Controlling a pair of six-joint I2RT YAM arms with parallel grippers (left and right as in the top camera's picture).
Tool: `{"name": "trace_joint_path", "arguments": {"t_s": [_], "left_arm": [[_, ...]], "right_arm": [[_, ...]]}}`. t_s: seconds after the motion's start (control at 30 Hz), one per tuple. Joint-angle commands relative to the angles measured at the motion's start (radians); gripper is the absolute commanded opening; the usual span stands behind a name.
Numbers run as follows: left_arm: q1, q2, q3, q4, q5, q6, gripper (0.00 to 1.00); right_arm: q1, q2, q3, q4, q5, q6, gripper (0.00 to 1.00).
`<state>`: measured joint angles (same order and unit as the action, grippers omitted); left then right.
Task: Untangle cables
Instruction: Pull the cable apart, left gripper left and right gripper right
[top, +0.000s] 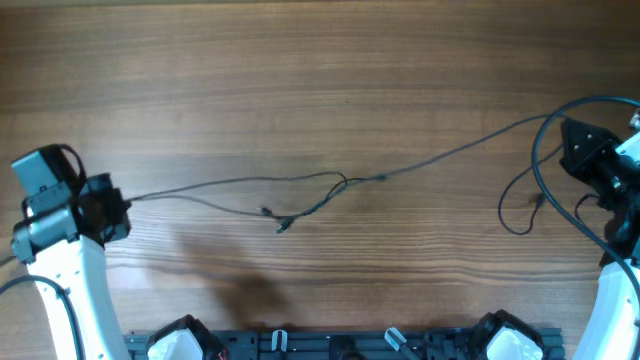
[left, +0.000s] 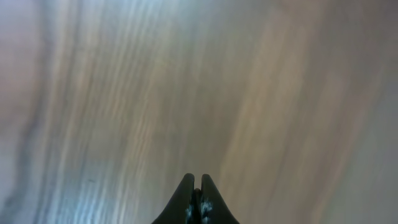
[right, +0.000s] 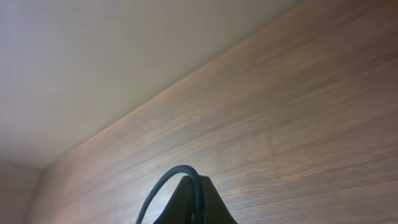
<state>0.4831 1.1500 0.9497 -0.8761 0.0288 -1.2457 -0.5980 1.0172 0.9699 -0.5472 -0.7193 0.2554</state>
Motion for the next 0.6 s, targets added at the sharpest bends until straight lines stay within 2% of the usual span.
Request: {"name": "trace_joint_path", "arguments": {"t_s": [0.0, 0.1, 0.17, 0.27, 0.43, 0.57], "left_arm": [[-0.067, -0.002, 0.012, 0.079, 0.065, 0.197, 0.04], [-0.072, -0.002, 0.012, 0.177, 0.002, 0.323, 0.04], [-0.044, -0.002, 0.016, 0.229, -0.074, 0.322, 0.04], [0.039, -0.002, 0.038, 0.279, -0.112, 0.318, 0.04], [0.236, -0.002, 0.066, 0.32, -0.112, 0.319, 0.04], [0.332, 0.02, 0.066, 0.311, -0.112, 0.319, 0.04]], "right_arm": [[0.038, 0.011, 0.006, -0.004, -0.052, -0.055, 0.04], [0.054, 0.018, 0.006, -0.005, -0.025, -0.085, 0.04], [0.053, 0.021, 0.006, -0.01, 0.053, -0.09, 0.04], [0.037, 0.031, 0.006, -0.029, 0.257, 0.07, 0.04], [-0.025, 0.074, 0.006, -0.015, 0.249, 0.117, 0.04], [-0.072, 0.14, 0.006, -0.018, 0.274, 0.274, 0.04]]}}
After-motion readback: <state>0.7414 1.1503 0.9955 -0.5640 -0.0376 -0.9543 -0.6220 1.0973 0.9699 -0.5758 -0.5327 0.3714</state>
